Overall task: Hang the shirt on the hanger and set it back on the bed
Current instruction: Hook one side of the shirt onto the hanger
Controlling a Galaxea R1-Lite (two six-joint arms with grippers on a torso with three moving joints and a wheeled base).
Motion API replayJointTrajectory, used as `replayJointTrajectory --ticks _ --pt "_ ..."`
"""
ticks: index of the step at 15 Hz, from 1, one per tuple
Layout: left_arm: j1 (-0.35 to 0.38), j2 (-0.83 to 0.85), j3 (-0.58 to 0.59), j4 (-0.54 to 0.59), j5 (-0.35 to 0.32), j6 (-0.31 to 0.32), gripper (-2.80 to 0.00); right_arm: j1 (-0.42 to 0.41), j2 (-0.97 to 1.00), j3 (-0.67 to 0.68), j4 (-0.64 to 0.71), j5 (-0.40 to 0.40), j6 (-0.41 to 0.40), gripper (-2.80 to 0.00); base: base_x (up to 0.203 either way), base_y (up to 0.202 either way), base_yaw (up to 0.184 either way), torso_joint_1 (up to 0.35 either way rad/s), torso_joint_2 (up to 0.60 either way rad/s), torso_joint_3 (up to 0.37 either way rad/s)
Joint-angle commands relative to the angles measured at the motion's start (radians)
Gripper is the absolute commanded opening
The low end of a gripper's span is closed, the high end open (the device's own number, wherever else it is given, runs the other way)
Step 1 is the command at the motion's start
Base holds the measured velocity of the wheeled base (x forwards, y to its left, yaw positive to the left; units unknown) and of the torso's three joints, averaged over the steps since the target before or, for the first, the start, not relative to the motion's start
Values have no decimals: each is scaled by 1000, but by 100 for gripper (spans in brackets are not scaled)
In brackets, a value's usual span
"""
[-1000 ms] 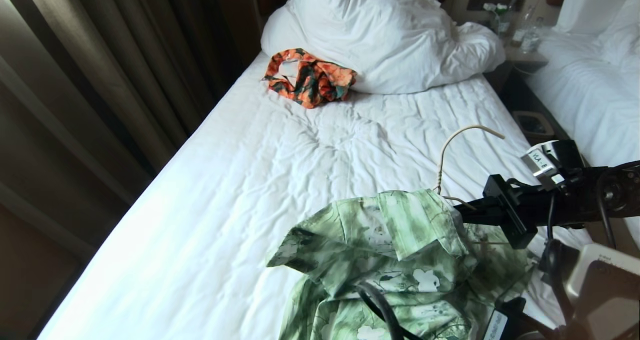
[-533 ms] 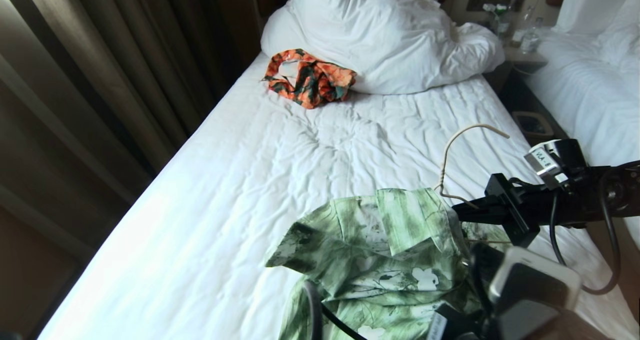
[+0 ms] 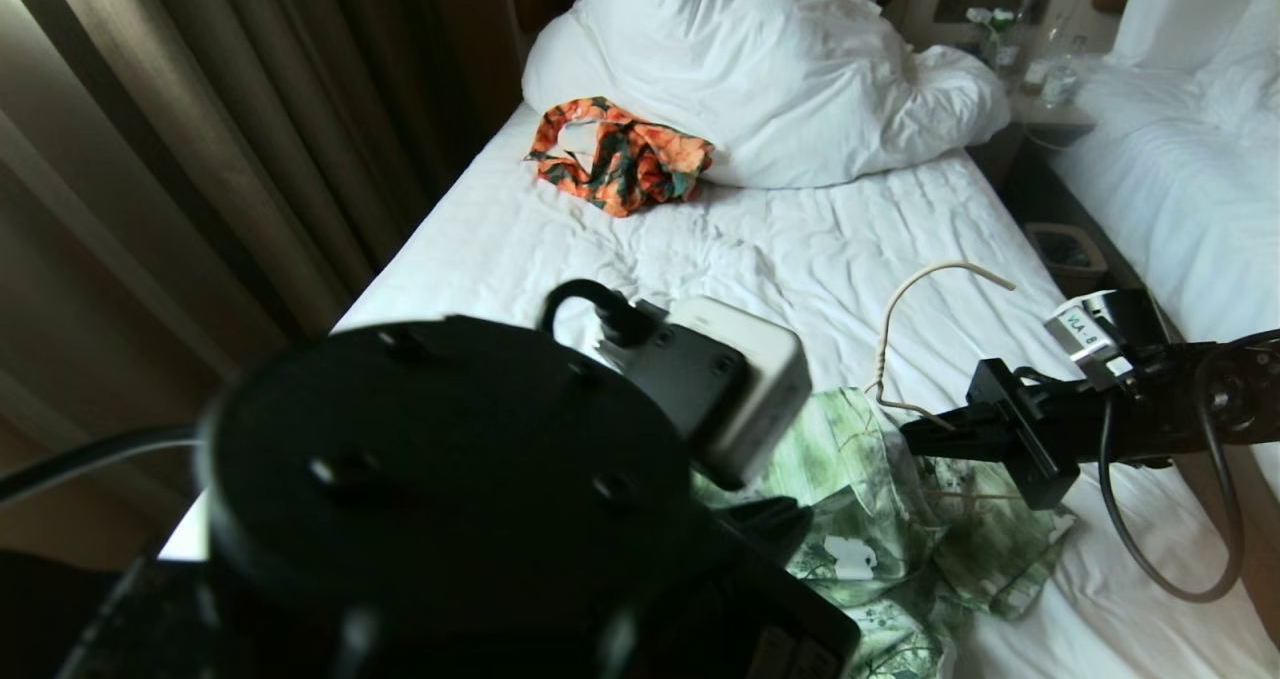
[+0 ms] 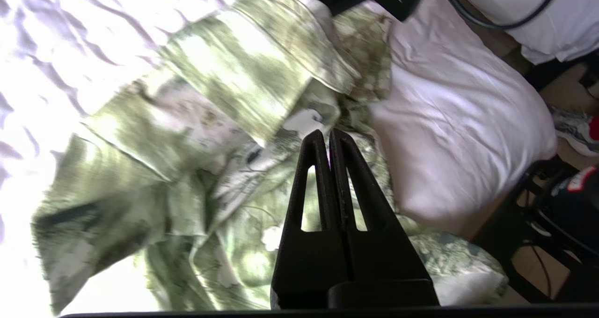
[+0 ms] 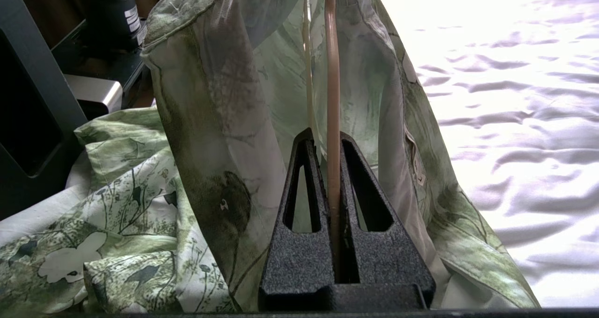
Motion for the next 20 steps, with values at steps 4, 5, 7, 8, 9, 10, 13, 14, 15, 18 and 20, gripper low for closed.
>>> replayJointTrajectory --ticks 4,5,7,8,9,10,13,14,15,18,20 --pt "180 -57 20 -9 -128 35 -280 37 -2 -9 1 8 -5 -280 0 0 0 0 0 0" --pt "202 -54 21 -11 -164 40 -280 40 -8 -9 2 7 -5 -280 0 0 0 0 0 0" --pt "230 -70 22 -9 -237 43 -280 40 -12 -9 2 8 -5 -280 0 0 0 0 0 0" --pt "251 -79 26 -4 -278 51 -191 40 -13 -9 2 7 -5 -280 0 0 0 0 0 0" --pt "282 -78 39 -8 -312 76 0 39 -13 -9 0 8 -5 -280 0 0 0 0 0 0" --pt "316 -74 51 -12 -371 112 0 37 -13 -9 0 8 -5 -280 0 0 0 0 0 0" --pt "450 -66 67 -16 -617 226 0 40 -10 -10 0 8 -6 -280 0 0 0 0 0 0" --pt "495 -55 69 -20 -707 291 0 48 -8 -10 0 8 -6 -280 0 0 0 0 0 0" --pt "519 -19 68 -34 -742 329 0 64 -7 -2 0 8 -6 -280 0 0 0 0 0 0" --pt "534 49 64 -137 -757 357 0 68 -16 -3 0 8 -6 -280 0 0 0 0 0 0" --pt "530 76 21 -150 -757 357 0 68 -22 -3 0 8 -6 -280 0 0 0 0 0 0"
